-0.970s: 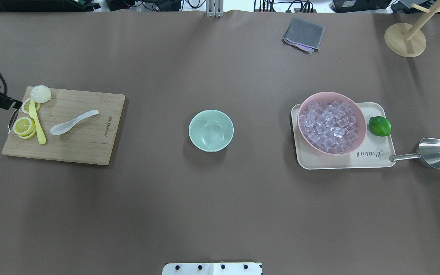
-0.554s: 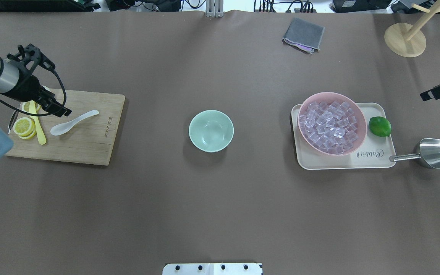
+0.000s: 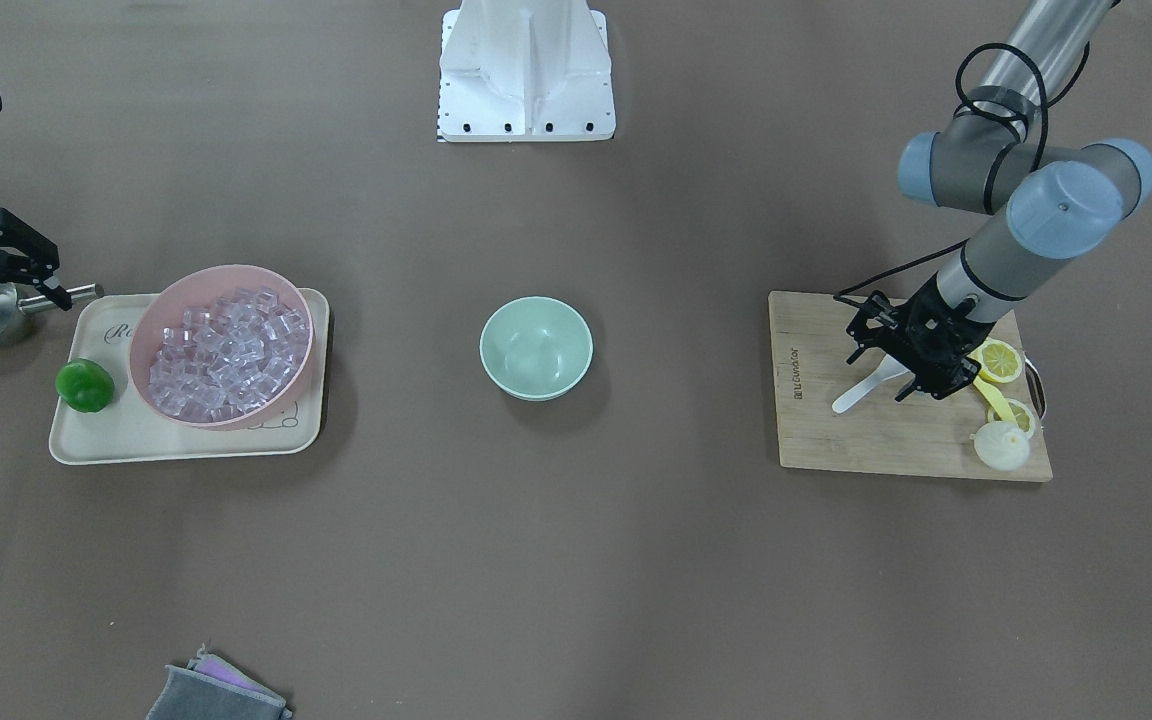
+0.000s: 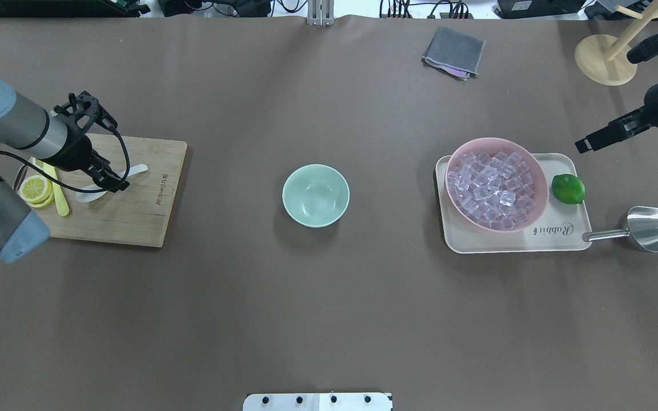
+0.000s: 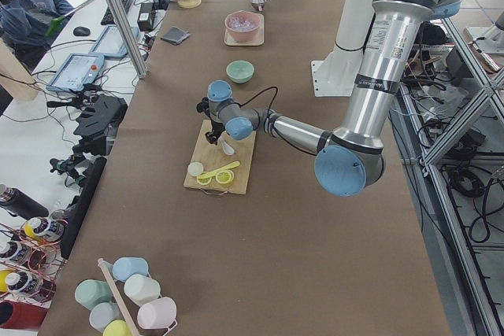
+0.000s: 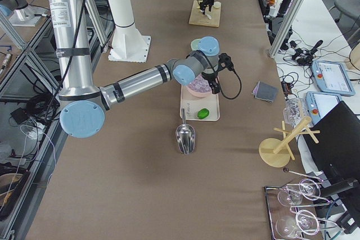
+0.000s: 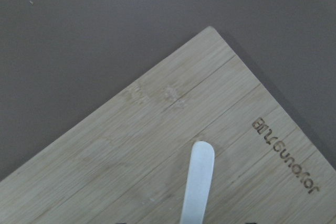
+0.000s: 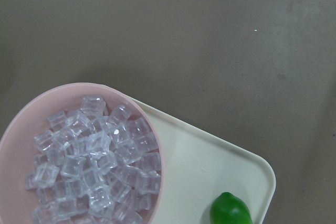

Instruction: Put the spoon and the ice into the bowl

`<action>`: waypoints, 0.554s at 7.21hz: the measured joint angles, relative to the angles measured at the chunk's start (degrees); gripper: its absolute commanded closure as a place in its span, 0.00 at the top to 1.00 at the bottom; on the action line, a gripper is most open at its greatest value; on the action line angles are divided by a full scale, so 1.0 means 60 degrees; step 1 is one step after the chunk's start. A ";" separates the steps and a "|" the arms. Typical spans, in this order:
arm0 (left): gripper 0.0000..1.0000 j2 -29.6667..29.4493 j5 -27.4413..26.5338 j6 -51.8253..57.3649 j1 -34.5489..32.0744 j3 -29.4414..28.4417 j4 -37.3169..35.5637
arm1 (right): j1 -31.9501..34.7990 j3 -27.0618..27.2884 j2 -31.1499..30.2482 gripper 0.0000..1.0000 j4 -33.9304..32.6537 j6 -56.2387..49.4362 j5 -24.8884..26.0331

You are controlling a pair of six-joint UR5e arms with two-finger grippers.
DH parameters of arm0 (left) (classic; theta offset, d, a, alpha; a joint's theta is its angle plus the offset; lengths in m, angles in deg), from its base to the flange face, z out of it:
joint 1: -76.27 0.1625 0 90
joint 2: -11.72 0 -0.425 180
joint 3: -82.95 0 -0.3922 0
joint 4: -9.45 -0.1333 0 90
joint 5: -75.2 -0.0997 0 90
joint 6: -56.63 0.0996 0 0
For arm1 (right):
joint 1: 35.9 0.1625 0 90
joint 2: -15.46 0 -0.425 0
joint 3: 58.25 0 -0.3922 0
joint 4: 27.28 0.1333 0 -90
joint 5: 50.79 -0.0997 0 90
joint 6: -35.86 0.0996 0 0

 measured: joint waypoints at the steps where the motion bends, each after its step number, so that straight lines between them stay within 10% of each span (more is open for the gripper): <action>1: 0.00 -0.0007 -0.0064 0.0041 0.0052 -0.0081 -0.0005 | -0.0142 0.0020 0.0108 0.95 -0.0001 0.0252 0.0096; 4: 0.00 -0.0008 -0.0022 0.0132 0.0079 -0.0115 -0.0092 | -0.0308 0.0072 0.0220 0.96 -0.0002 0.0579 0.0177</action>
